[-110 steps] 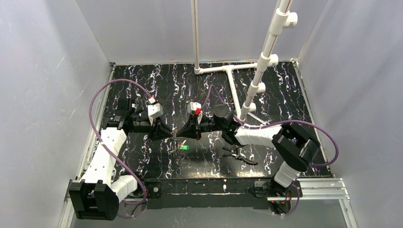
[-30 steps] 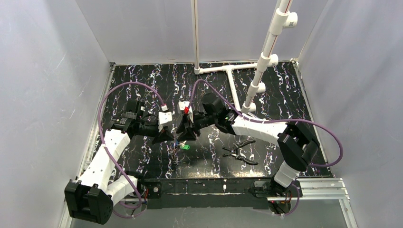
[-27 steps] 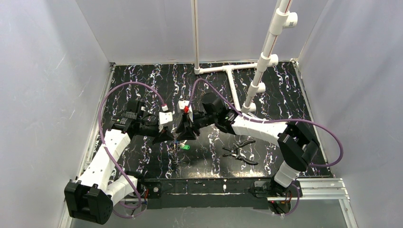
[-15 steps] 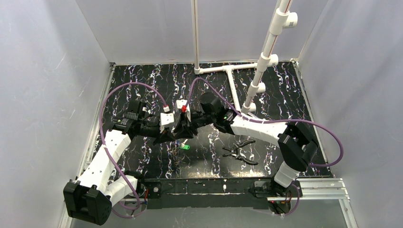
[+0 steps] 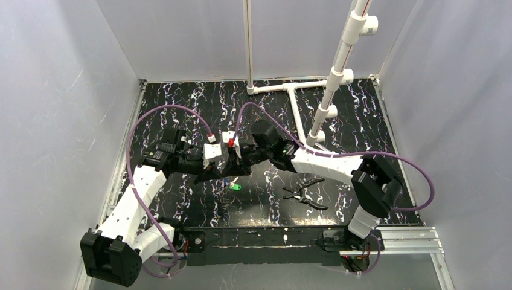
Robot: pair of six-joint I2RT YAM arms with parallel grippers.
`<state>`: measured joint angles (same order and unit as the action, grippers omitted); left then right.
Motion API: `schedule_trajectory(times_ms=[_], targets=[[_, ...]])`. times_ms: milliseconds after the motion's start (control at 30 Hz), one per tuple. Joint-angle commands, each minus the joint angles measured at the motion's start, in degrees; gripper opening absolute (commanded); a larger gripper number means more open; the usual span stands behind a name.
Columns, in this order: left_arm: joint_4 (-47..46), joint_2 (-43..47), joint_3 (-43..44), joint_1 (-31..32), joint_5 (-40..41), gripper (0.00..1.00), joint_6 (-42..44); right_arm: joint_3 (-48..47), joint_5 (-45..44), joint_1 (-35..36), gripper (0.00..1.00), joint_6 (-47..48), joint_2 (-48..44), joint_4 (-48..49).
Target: Remove the keys from the keyring
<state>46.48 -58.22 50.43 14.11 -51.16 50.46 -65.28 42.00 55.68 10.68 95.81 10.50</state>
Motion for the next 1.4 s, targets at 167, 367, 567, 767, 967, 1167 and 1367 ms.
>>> schedule_trajectory(times_ms=[167, 367, 567, 767, 967, 1167, 1367], targets=[[0.16, 1.34, 2.54, -0.13, -2.13, 0.23, -5.22, -1.94, -2.36, 0.38, 0.01, 2.91, -0.84, -0.96], [1.14, 1.10, 2.31, -3.06, -5.74, 0.33, -8.15, -1.02, -2.53, 0.02, 0.01, 1.21, -1.49, 1.24], [1.97, 1.19, 1.39, -4.15, -5.59, 0.24, -7.32, 0.42, -2.15, -0.19, 0.01, -1.51, -1.84, 4.81], [1.68, -0.28, 0.20, -4.56, -4.99, 0.22, -6.78, 1.35, -1.18, -0.70, 0.01, -3.48, -2.25, 7.09], [-0.10, -1.55, -0.51, -4.55, -4.22, 0.06, -7.56, 2.23, 0.14, -1.13, 0.01, -5.39, -2.46, 9.53], [-1.70, -2.75, -1.28, -4.54, -4.82, 0.03, -7.92, 2.54, 1.02, -1.38, 0.01, -7.09, -2.36, 11.55], [-3.07, -3.91, -2.41, -4.53, -6.20, 0.04, -7.30, 4.66, 2.33, -2.44, 0.01, -12.97, -2.08, 19.24]])
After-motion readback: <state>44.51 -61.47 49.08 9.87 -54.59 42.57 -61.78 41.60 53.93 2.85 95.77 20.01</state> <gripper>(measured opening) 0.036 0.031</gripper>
